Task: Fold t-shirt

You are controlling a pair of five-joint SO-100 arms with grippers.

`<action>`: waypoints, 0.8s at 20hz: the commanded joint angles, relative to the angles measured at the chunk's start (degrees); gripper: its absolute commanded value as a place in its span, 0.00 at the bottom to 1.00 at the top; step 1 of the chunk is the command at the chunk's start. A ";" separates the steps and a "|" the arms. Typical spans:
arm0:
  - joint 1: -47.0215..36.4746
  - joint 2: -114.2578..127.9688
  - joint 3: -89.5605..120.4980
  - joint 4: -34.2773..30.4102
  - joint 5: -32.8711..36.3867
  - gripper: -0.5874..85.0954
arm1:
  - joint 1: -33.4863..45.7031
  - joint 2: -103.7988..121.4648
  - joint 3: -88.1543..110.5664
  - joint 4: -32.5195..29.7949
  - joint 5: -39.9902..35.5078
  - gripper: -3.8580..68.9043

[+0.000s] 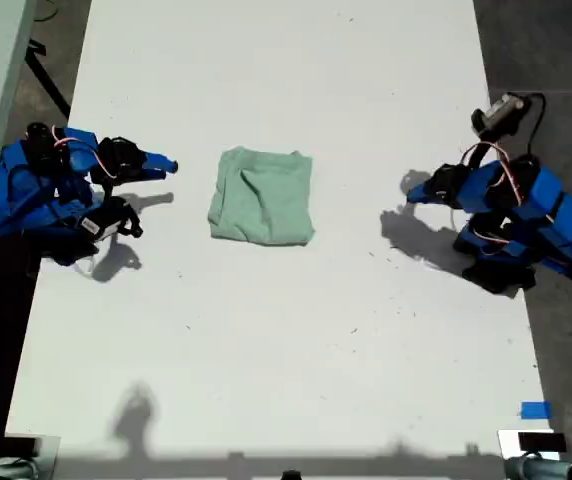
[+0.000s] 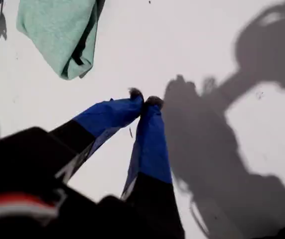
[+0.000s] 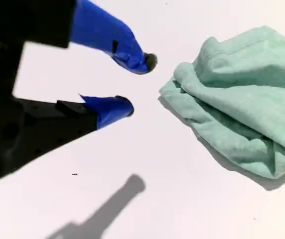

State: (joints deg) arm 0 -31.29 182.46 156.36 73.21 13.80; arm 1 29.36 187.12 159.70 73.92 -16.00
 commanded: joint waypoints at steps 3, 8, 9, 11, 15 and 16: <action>4.13 13.10 9.23 3.52 -3.96 0.12 | -6.06 9.32 14.06 -0.88 18.11 0.07; 13.62 13.45 16.96 3.16 -8.35 0.16 | -5.80 9.23 16.08 -5.01 20.13 0.12; 14.94 13.45 16.96 4.39 -8.44 0.15 | -5.10 9.23 16.08 -4.92 19.25 0.12; 16.61 13.45 17.05 5.10 -8.00 0.14 | -4.66 9.23 16.08 -4.92 7.03 0.12; 18.37 13.45 17.05 5.10 -8.00 0.14 | -5.10 9.23 15.91 -4.39 -18.02 0.10; 18.37 13.45 17.05 5.10 -8.00 0.14 | -5.10 9.23 15.91 -4.39 -18.02 0.10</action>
State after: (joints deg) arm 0 -13.54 195.73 173.76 78.22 6.15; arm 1 23.91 196.00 176.22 70.66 -30.94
